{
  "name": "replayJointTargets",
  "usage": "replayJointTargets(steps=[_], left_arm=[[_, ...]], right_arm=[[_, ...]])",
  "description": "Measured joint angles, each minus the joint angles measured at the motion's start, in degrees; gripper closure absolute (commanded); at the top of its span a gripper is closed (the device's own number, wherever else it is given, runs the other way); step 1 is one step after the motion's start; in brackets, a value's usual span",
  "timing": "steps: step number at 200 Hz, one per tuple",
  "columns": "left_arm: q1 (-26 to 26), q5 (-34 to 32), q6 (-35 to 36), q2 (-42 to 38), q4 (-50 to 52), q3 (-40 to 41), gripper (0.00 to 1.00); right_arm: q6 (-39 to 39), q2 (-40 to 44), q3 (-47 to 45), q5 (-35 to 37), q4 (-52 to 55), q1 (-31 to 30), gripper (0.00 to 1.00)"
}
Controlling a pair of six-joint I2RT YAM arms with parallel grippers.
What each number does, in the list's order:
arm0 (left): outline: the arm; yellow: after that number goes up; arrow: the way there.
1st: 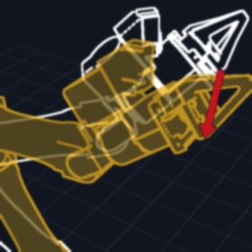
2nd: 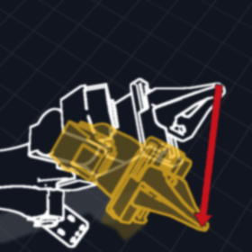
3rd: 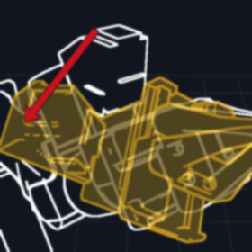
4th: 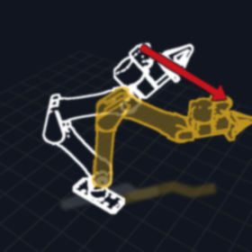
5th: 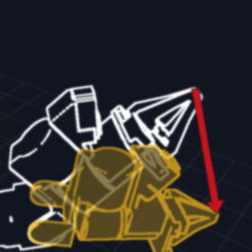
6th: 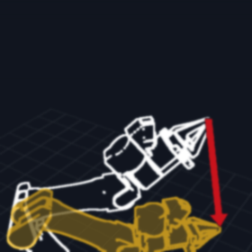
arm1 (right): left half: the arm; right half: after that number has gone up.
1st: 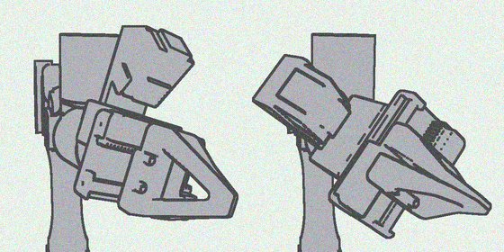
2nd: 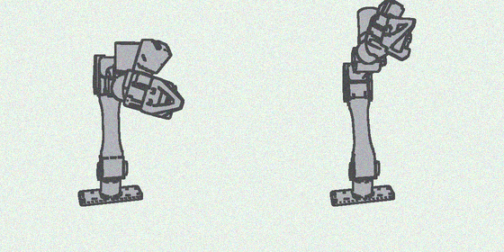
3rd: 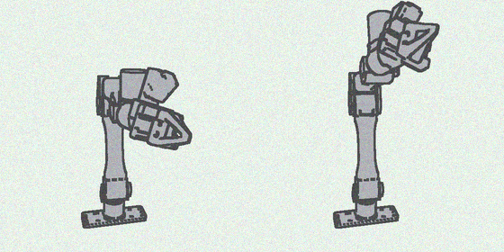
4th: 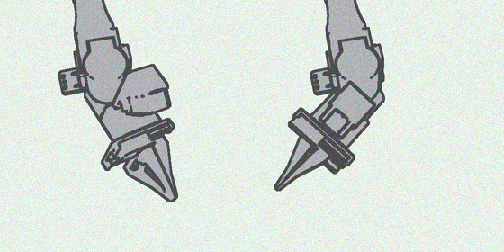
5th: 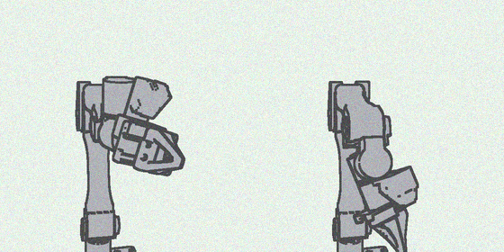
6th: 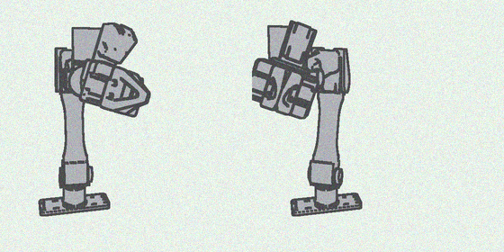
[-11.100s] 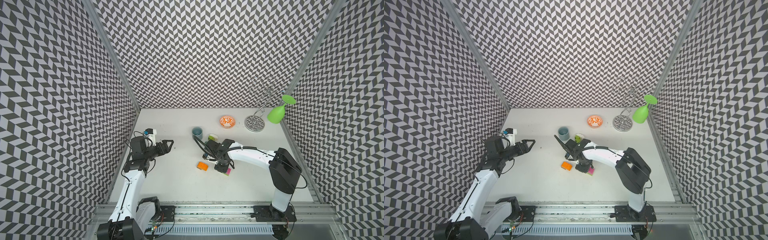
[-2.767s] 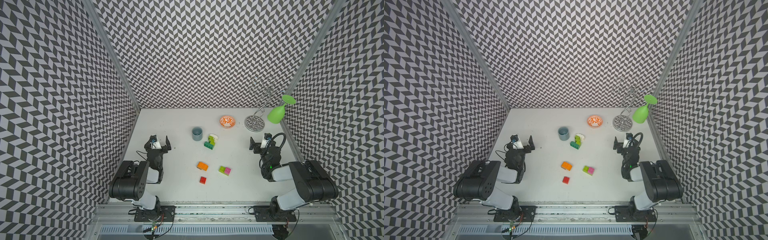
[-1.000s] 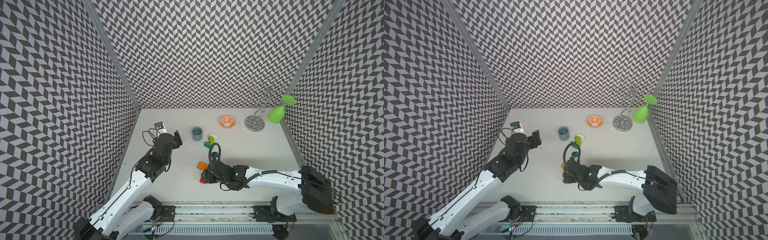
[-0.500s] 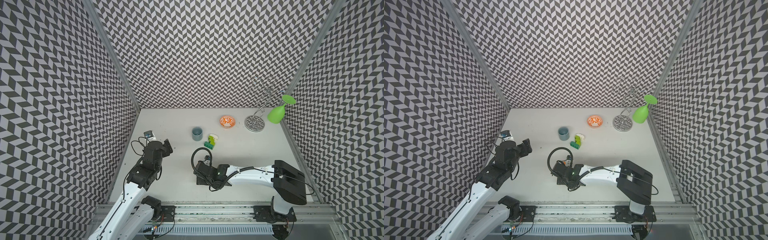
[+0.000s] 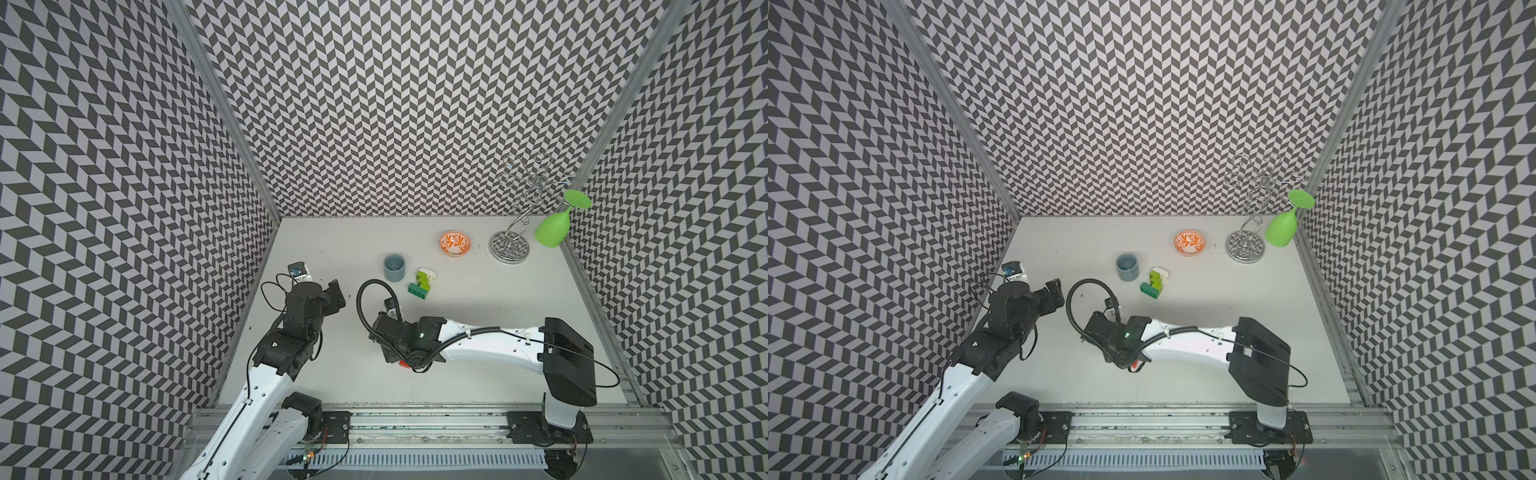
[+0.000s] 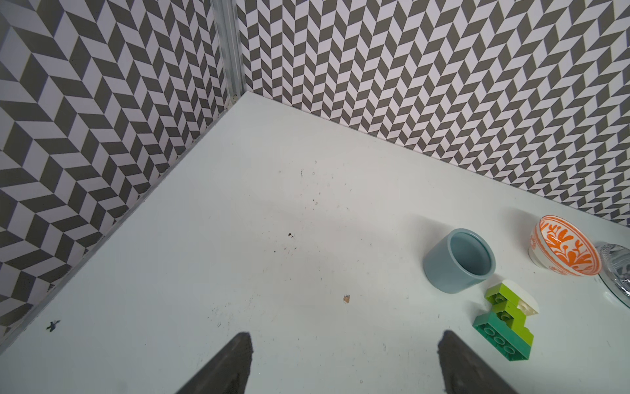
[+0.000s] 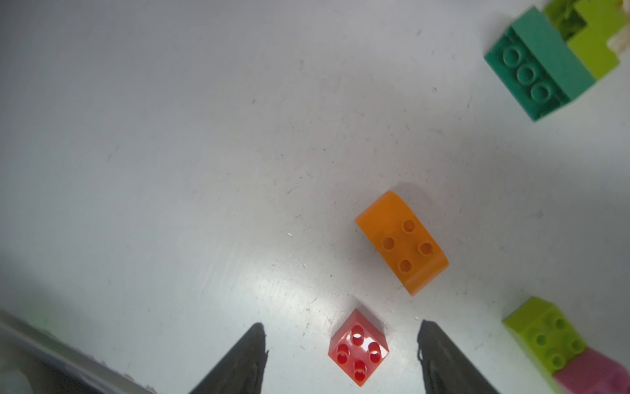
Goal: Assemble the letter s with lego
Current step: Pick up the lego brick from the center of the board, then assemble the lego brick with the lego brick.
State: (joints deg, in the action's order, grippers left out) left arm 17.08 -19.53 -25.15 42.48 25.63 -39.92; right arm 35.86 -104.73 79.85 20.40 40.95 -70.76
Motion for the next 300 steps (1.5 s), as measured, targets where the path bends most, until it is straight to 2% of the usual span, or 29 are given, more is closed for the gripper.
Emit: replayJointTargets(steps=[28, 62, 110, 167, 207, 238, 271, 300], left_arm=[[-0.42, 0.96, 0.0, -0.13, -0.2, 0.07, 0.12], [-0.76, 1.95, 0.0, -0.39, -0.7, 0.57, 0.12], [-1.95, 3.87, 0.04, -0.39, -1.51, 0.68, 0.12], [-2.89, 5.14, 0.04, -0.39, -1.62, 0.92, 0.12], [-2.95, 5.53, 0.04, -0.39, -1.64, 0.92, 0.12], [-3.23, 5.6, 0.04, -0.39, -1.64, 0.92, 0.12], [-3.26, 5.73, 0.04, -0.39, -1.64, 0.92, 0.12], [-3.28, 5.73, 0.07, -0.42, -1.64, 0.92, 0.12]], right_arm=[[-15.74, 0.02, 1.44, 1.09, 1.05, 1.33, 0.18], [-31.58, 0.04, -0.13, -1.29, -2.49, 7.26, 0.22], [-44.92, -0.31, -2.49, -10.19, -4.37, 13.77, 0.28], [-49.83, -4.68, -1.51, -17.44, -4.59, 14.12, 0.29], [-50.03, -8.24, -0.28, -19.23, -4.5, 15.04, 0.5], [-49.81, -8.59, -0.24, -19.89, -4.02, 15.65, 0.72], [-50.01, -8.17, 0.35, -20.37, -3.15, 15.82, 0.79], [-49.99, -3.39, 0.35, -22.4, 0.68, 15.65, 0.83]])
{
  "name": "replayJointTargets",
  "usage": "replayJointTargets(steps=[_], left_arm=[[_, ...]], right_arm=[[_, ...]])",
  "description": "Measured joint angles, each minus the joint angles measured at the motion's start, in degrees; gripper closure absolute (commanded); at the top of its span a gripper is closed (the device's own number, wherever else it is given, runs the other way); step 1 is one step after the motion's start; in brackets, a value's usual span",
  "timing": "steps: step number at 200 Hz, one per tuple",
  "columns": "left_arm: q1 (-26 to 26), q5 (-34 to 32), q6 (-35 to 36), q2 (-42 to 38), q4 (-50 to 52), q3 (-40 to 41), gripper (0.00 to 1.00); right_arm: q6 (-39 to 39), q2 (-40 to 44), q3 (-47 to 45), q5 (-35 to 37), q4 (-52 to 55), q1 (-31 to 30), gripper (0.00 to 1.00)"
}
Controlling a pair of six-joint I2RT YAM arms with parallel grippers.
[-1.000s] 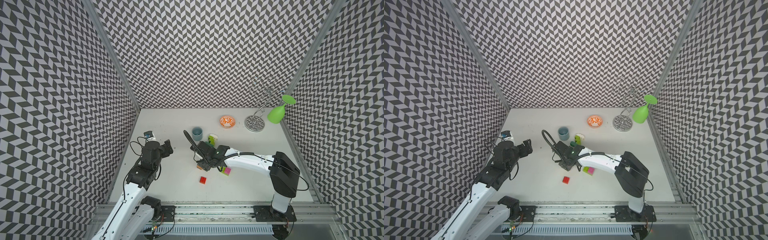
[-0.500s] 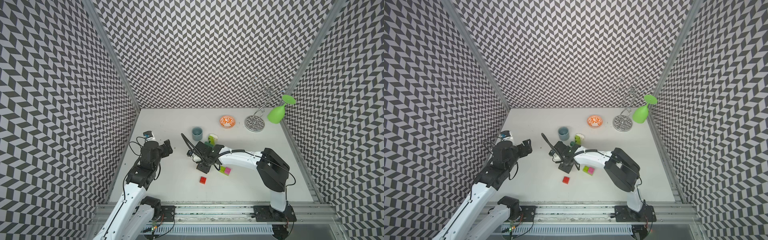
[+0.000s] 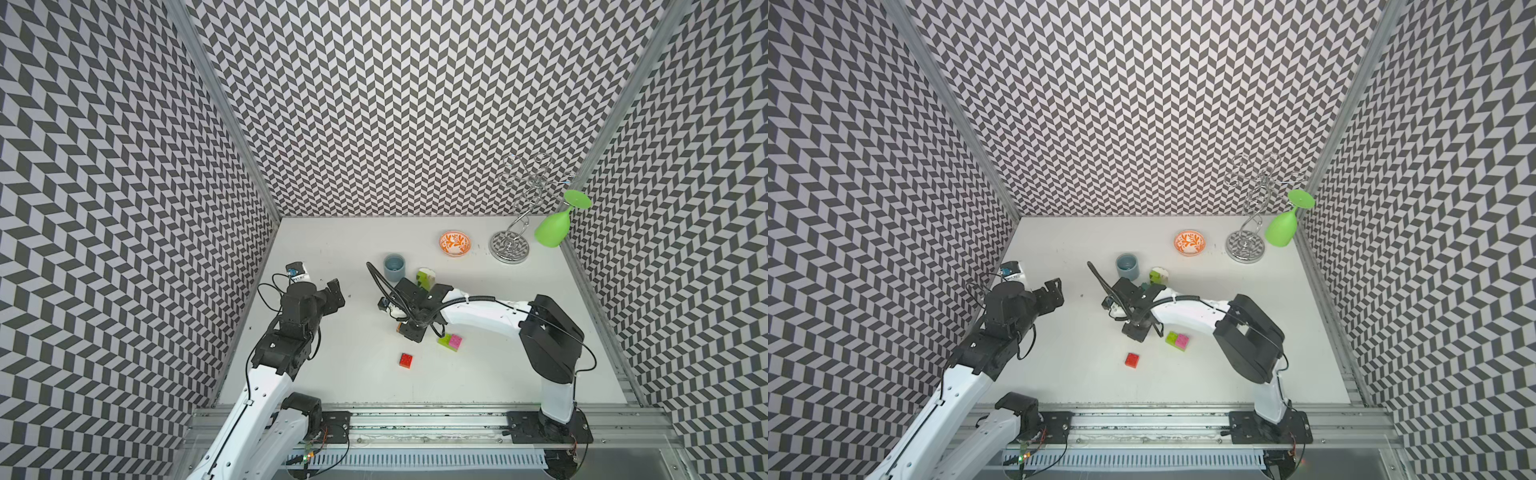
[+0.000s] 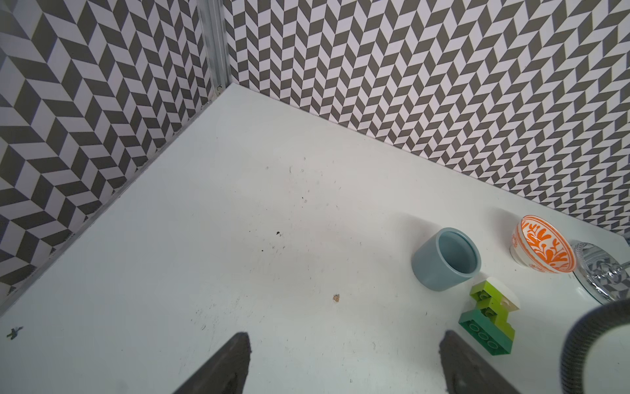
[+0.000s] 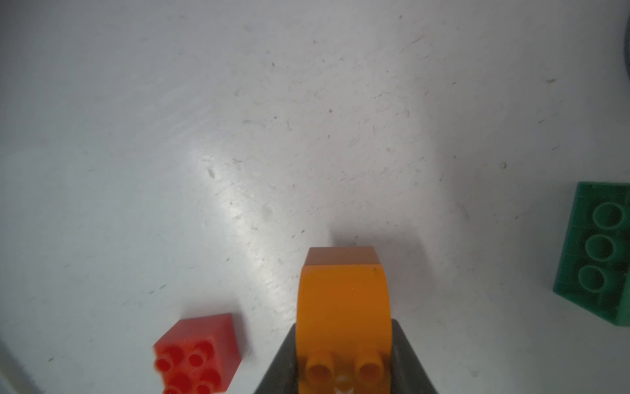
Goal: Assemble the letter s with lego
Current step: Assemble the lego brick with the lego brick.
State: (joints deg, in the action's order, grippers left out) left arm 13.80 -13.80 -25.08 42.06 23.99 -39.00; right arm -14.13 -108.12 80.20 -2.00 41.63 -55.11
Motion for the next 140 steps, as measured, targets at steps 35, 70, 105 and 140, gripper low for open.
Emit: replayJointTargets(steps=[35, 70, 105, 140], left_arm=[[-0.35, 0.0, 0.02, -0.2, -0.02, 0.0, 0.12], [-0.72, 0.04, 0.0, -0.2, -0.02, 0.0, 0.12], [-0.72, 0.04, 0.0, -0.31, -0.02, 0.02, 0.12], [-0.72, 0.04, 0.0, -0.68, -0.15, 0.26, 0.12]], right_arm=[[0.85, 8.17, -0.66, -2.45, 2.51, -2.8, 0.85], [3.13, 8.17, -3.87, -2.71, 3.78, -7.19, 0.9], [5.09, 6.4, -5.25, -2.27, 4.46, -8.09, 0.93], [6.29, 6.01, -5.22, -1.86, 4.15, -8.11, 0.97]])
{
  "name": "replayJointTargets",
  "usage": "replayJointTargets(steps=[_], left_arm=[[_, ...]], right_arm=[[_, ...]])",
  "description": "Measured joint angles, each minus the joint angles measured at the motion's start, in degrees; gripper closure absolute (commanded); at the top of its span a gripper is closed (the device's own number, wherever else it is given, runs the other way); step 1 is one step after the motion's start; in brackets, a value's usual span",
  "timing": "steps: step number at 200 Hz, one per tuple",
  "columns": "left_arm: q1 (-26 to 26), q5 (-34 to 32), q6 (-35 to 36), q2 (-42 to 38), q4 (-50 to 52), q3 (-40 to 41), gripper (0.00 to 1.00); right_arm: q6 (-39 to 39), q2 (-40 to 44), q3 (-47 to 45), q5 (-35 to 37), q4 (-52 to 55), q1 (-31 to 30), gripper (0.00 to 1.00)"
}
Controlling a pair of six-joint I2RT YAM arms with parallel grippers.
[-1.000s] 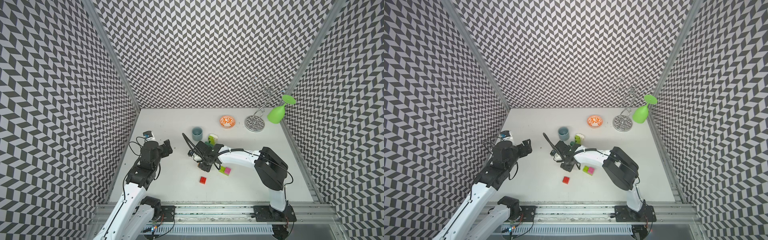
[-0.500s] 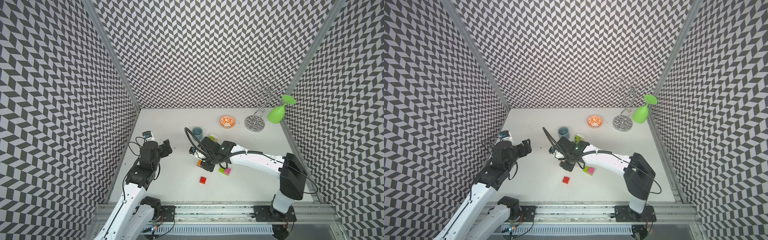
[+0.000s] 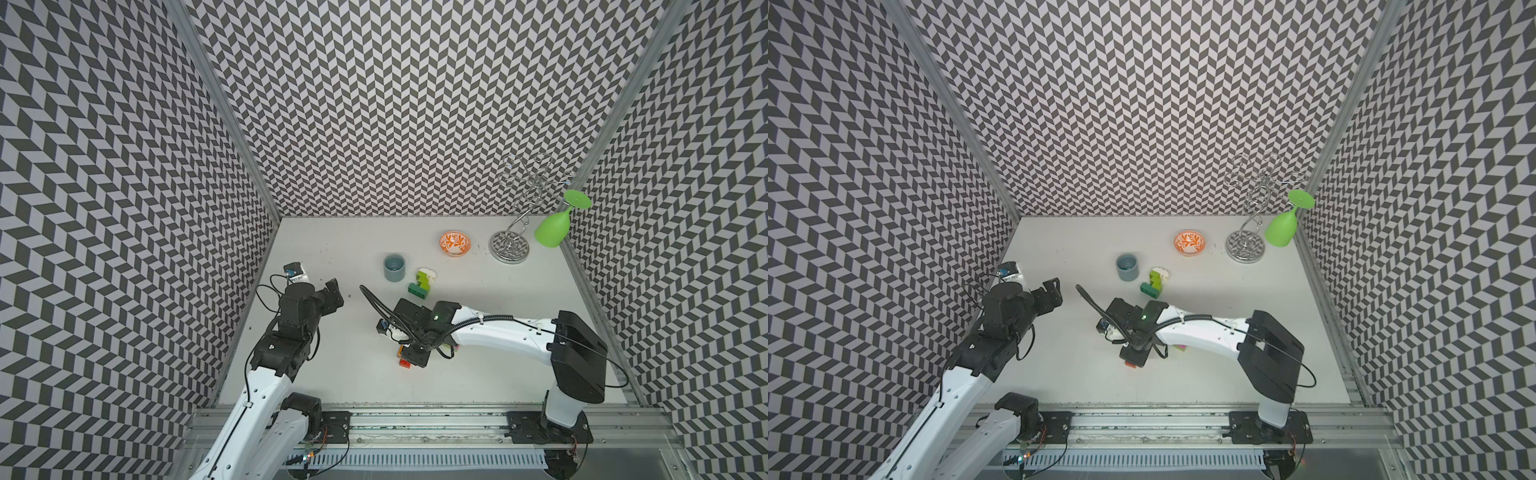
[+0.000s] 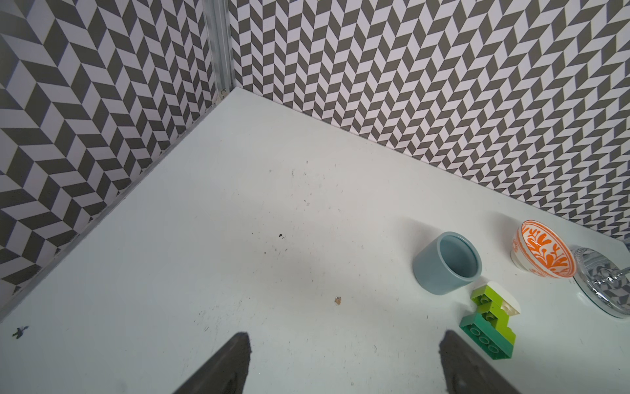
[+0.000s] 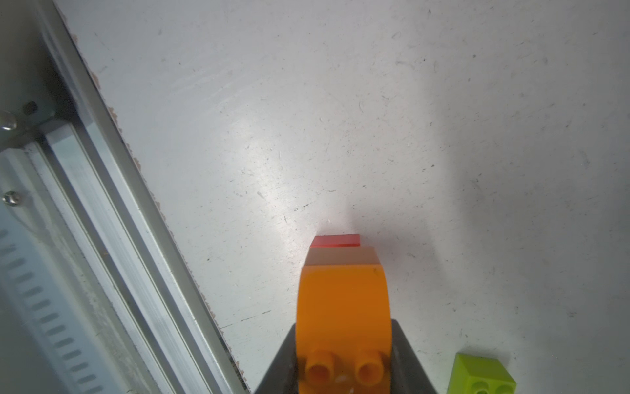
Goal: Assemble the letter s with lego
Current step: Assemble the lego brick with the lego brick.
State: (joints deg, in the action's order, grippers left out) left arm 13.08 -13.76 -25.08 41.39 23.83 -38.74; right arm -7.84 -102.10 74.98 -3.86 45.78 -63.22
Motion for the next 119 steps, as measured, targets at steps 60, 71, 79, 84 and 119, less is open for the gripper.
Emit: replayJointTargets(steps=[60, 71, 79, 84, 119], left_arm=[[0.0, 0.02, 0.0, -0.15, -0.11, 0.07, 0.12], [0.0, 0.0, 0.02, -0.24, -0.15, 0.07, 0.12], [0.0, 0.02, 0.02, -0.26, -0.15, 0.07, 0.12], [0.0, 0.0, 0.0, -0.26, -0.15, 0.07, 0.12], [0.0, 0.02, 0.02, -0.26, -0.15, 0.07, 0.12]], right_arm=[[0.52, -2.95, 0.52, 0.0, 0.09, -0.02, 1.0], [0.61, -3.13, 0.9, -0.02, 0.15, -0.02, 1.0], [0.66, -3.37, 1.25, -0.02, 0.24, -0.02, 1.0], [0.74, -3.58, 1.44, -0.04, 0.28, -0.02, 1.0], [1.29, -4.87, 2.49, -0.39, 0.66, -0.02, 1.0]])
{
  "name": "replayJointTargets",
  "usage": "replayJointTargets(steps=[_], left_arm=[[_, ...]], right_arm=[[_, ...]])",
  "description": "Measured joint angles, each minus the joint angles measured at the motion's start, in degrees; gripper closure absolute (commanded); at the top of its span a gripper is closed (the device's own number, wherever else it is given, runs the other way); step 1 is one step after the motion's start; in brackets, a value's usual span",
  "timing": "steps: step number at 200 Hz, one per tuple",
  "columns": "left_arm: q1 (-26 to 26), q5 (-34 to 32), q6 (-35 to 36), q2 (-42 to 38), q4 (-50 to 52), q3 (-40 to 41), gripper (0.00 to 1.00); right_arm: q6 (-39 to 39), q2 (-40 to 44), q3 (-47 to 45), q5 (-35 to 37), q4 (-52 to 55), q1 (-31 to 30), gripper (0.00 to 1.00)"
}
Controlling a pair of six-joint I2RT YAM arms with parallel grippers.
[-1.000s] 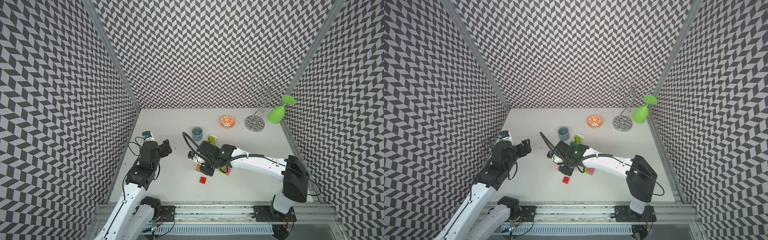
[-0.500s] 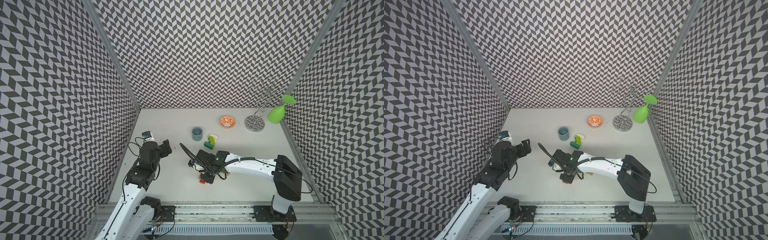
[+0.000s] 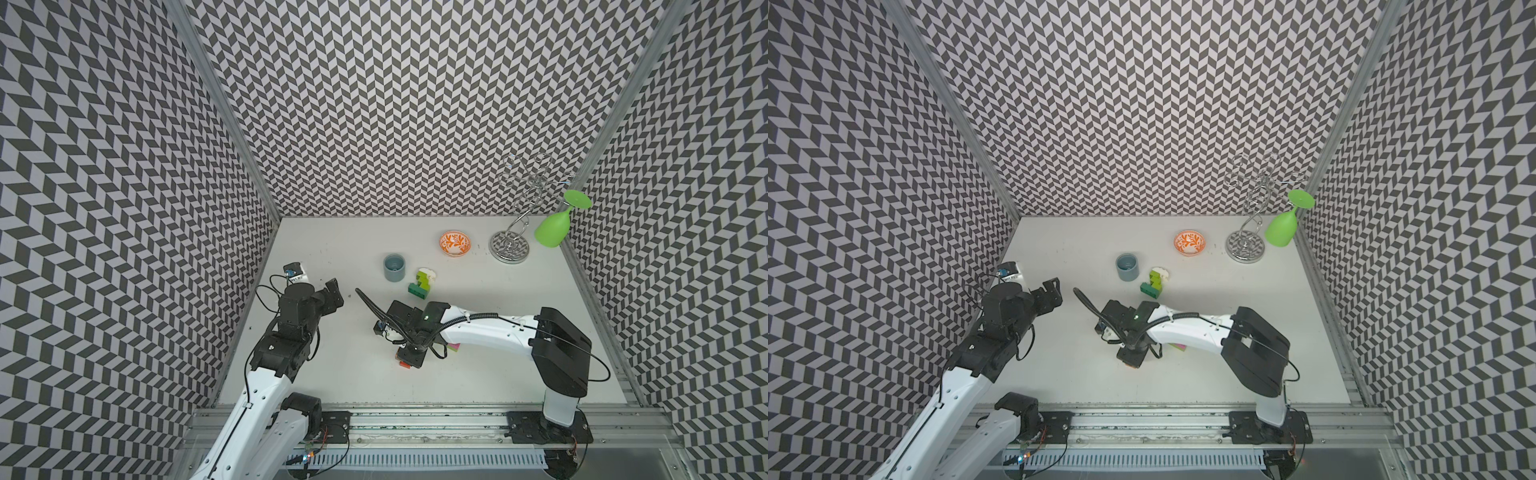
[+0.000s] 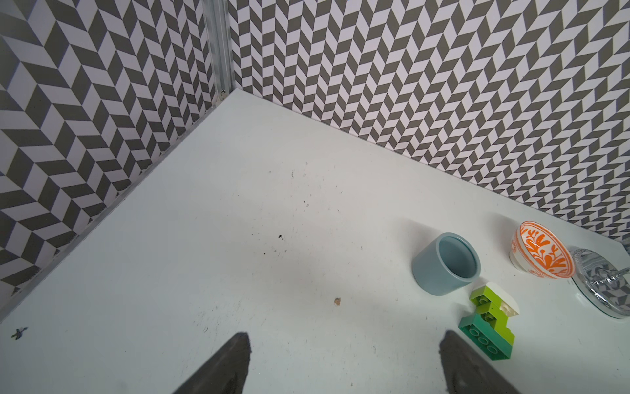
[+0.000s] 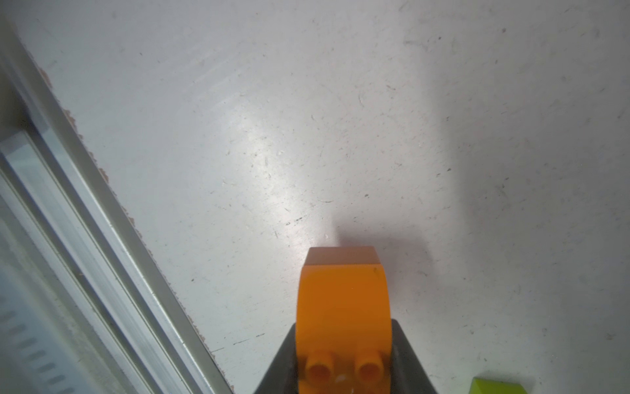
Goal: Assemble the letter s with lego
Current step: Assemble the lego brick with the lego brick.
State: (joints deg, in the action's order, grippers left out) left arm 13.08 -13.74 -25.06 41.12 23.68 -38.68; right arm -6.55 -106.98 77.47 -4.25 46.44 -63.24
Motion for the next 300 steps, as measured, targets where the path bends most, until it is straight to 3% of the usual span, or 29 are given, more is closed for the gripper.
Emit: replayJointTargets(steps=[157, 300], left_arm=[[0.0, -0.02, 0.11, -0.09, -0.02, 0.02, 0.12], [0.0, -0.02, 0.13, -0.33, 0.0, 0.26, 0.12]], right_arm=[[1.92, -0.17, -1.05, -1.27, -1.29, -0.17, 1.0], [5.6, 1.11, -3.87, 3.58, -4.52, -2.64, 1.0]])
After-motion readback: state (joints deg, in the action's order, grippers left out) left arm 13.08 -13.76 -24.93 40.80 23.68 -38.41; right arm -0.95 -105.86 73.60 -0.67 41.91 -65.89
